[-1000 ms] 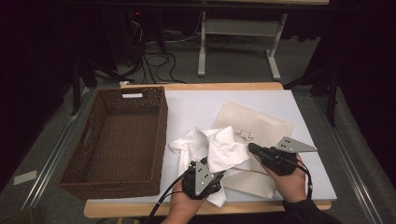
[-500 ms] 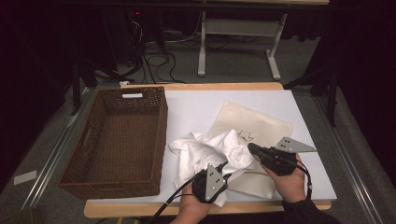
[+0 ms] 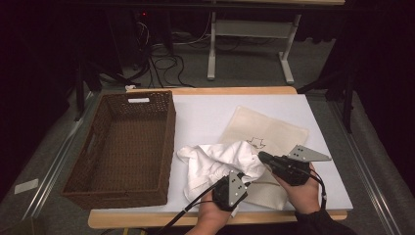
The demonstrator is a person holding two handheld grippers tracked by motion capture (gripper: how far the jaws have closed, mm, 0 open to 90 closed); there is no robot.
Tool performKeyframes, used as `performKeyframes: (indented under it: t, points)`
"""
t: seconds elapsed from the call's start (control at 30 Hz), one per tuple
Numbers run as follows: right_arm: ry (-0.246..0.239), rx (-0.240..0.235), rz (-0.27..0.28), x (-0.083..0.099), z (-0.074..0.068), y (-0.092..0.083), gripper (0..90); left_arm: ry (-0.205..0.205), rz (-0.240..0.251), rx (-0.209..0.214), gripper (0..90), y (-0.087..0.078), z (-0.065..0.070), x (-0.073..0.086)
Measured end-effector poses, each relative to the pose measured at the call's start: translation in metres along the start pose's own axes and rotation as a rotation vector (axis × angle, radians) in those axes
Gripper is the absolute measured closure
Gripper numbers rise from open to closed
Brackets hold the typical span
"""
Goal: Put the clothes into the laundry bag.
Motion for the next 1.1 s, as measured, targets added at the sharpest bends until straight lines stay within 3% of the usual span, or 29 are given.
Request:
performKeyframes:
  t: [0.23, 0.4, 0.57, 0.77, 0.9, 1.1]
  points:
    - [-0.005, -0.010, 0.001, 0.000, -0.004, 0.000, 88.7, -0.021, -0.041, 0.013, 67.1, 0.016, 0.001, 0.001]
    - [0.003, -0.005, 0.007, 0.003, -0.001, -0.002, 88.7, -0.050, -0.024, 0.070, 45.9, 0.011, 0.001, -0.001]
    - [0.008, 0.002, 0.009, 0.005, 0.000, -0.005, 88.7, -0.012, -0.012, 0.093, 31.6, -0.005, -0.004, -0.003]
    - [0.002, 0.009, 0.009, 0.006, 0.000, -0.007, 88.7, -0.069, 0.041, 0.087, 25.0, -0.024, -0.016, 0.003]
    - [0.003, 0.015, 0.008, 0.007, 0.000, -0.009, 88.7, -0.113, 0.039, 0.078, 23.3, -0.028, -0.025, 0.009]
    - [0.005, 0.015, 0.010, 0.008, 0.001, -0.010, 88.7, -0.140, 0.049, 0.054, 20.9, -0.030, -0.030, 0.007]
Point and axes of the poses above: each handheld gripper's, and its own axes: y roughly forward along the jaws, x roughly out of its underside, z roughly to its right, the point moved 1 cm from there along y, roughly forward along the jaws, and after that the axes turned 14 degrees about -x, right-handed, at the moved point
